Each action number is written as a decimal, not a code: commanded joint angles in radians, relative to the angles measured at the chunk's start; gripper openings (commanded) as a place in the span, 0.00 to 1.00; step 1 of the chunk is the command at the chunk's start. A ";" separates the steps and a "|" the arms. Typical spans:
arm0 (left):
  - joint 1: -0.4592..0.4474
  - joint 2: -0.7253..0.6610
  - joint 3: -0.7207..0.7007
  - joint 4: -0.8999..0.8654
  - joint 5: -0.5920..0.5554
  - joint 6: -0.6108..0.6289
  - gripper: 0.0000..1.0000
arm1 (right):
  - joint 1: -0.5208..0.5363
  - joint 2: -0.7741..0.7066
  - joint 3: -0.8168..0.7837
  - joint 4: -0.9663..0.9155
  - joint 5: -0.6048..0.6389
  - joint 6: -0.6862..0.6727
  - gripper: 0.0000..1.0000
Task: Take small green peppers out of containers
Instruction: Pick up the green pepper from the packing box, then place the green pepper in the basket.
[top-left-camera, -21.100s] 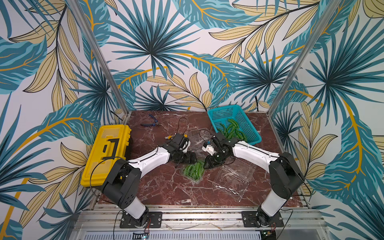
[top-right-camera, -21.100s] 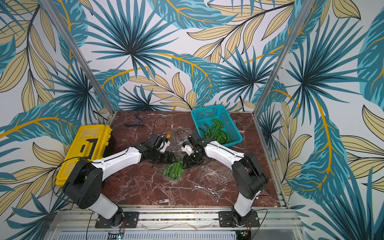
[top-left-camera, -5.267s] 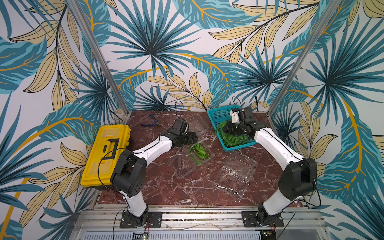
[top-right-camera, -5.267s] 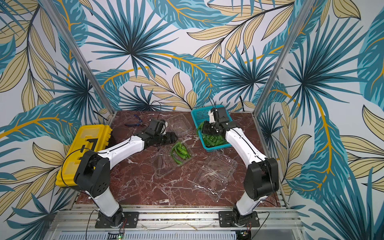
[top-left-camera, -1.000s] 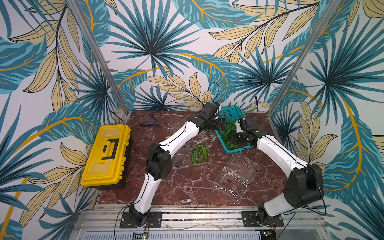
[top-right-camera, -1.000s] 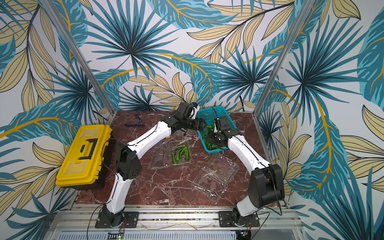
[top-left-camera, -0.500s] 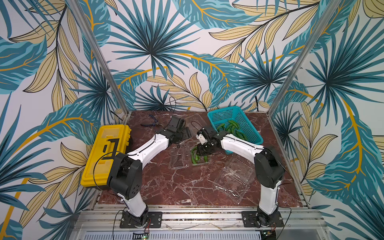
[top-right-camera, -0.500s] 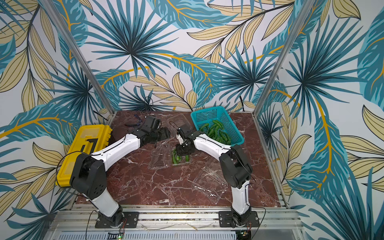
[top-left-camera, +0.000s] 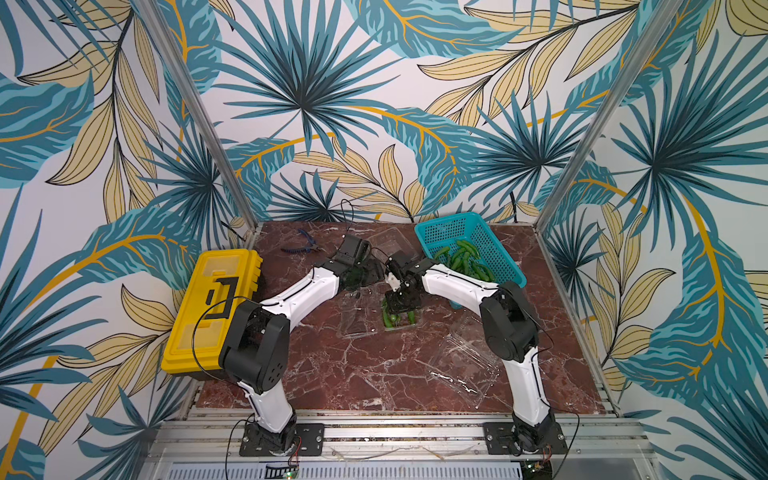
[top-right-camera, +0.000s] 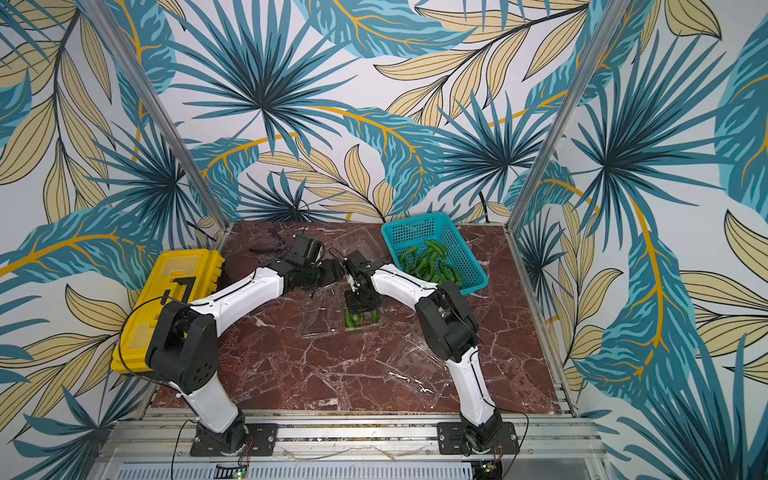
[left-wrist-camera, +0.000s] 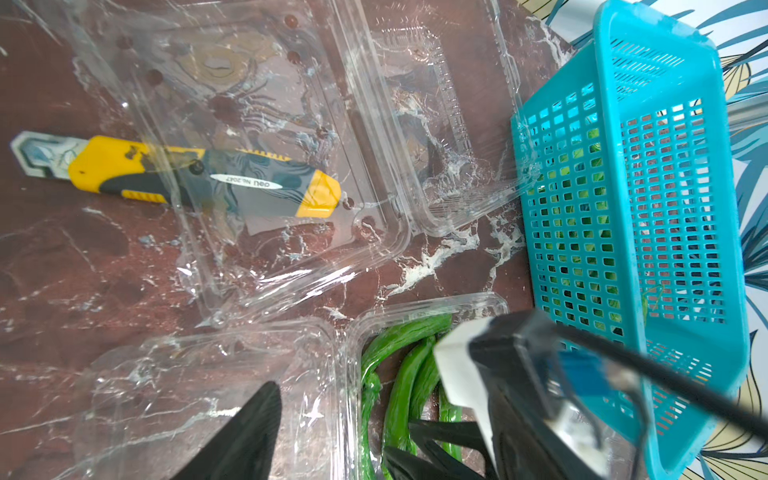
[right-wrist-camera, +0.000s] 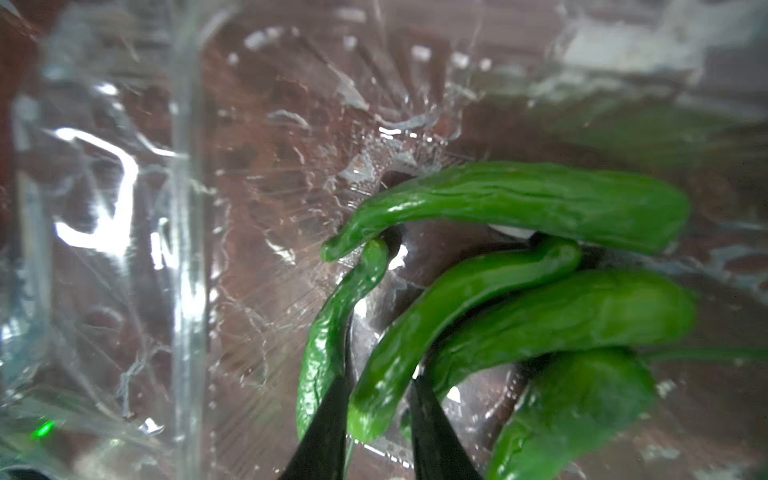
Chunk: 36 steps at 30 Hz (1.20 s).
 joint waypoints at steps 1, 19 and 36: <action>0.006 0.007 -0.011 0.009 0.018 0.004 0.79 | 0.013 0.038 0.026 -0.052 0.021 -0.001 0.27; 0.003 0.031 -0.009 0.007 0.054 -0.003 0.80 | 0.018 -0.116 -0.076 0.067 0.034 0.002 0.05; -0.108 0.080 0.112 -0.034 0.077 0.112 0.80 | -0.279 -0.435 -0.222 0.142 0.179 0.077 0.05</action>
